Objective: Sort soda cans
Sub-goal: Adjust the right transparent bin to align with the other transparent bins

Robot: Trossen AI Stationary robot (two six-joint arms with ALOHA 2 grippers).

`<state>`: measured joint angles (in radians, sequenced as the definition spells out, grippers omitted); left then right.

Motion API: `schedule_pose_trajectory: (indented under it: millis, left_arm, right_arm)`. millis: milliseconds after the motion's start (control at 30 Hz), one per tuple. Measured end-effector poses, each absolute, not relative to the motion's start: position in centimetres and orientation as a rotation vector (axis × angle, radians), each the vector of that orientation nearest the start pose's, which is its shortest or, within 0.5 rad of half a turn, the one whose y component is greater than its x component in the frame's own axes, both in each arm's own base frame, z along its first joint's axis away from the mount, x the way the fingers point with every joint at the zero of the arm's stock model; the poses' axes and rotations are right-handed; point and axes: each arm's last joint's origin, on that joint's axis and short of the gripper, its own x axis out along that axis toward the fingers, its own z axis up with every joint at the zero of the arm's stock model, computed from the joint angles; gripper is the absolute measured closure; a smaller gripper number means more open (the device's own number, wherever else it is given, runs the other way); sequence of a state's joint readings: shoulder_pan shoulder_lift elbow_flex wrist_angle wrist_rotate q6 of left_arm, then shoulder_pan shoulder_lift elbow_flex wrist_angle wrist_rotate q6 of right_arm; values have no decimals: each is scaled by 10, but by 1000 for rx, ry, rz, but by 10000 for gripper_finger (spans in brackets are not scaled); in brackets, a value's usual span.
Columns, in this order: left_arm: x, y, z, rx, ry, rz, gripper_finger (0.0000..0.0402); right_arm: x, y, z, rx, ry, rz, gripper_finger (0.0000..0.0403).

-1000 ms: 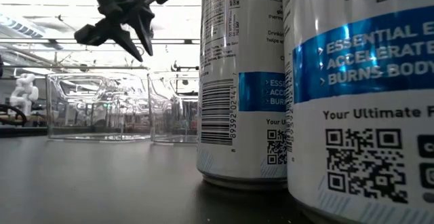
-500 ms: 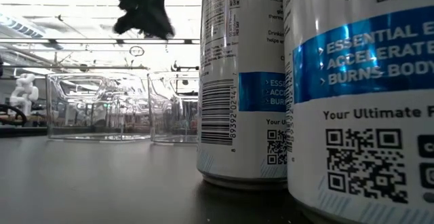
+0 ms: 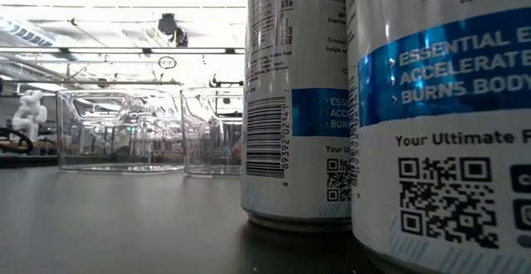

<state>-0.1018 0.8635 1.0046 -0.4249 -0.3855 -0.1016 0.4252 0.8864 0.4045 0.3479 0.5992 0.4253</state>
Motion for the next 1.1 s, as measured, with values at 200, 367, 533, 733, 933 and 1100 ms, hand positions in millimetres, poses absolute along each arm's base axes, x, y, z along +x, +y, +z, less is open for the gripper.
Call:
schedule_pose_trajectory:
  millis: [200,367,533,733,933,1100]
  left_arm:
    - [147,-12,369,-29,208,117,293]
    - [144,-14,332,-90,181,65,293]
    - [144,-14,291,-162,158,67,293]
    - [145,-14,269,-249,182,88,293]
    - [146,-13,266,-244,203,99,293]
    - [146,-13,266,-244,204,100,293]
  right_arm:
    - [183,64,261,283,36,-233,296]
    - [185,63,295,194,111,-295,296]
    - [185,60,325,152,302,-397,296]
    - [199,52,338,201,608,-547,296]
    - [211,38,333,481,843,-790,304]
    - [213,30,327,646,922,-888,321]
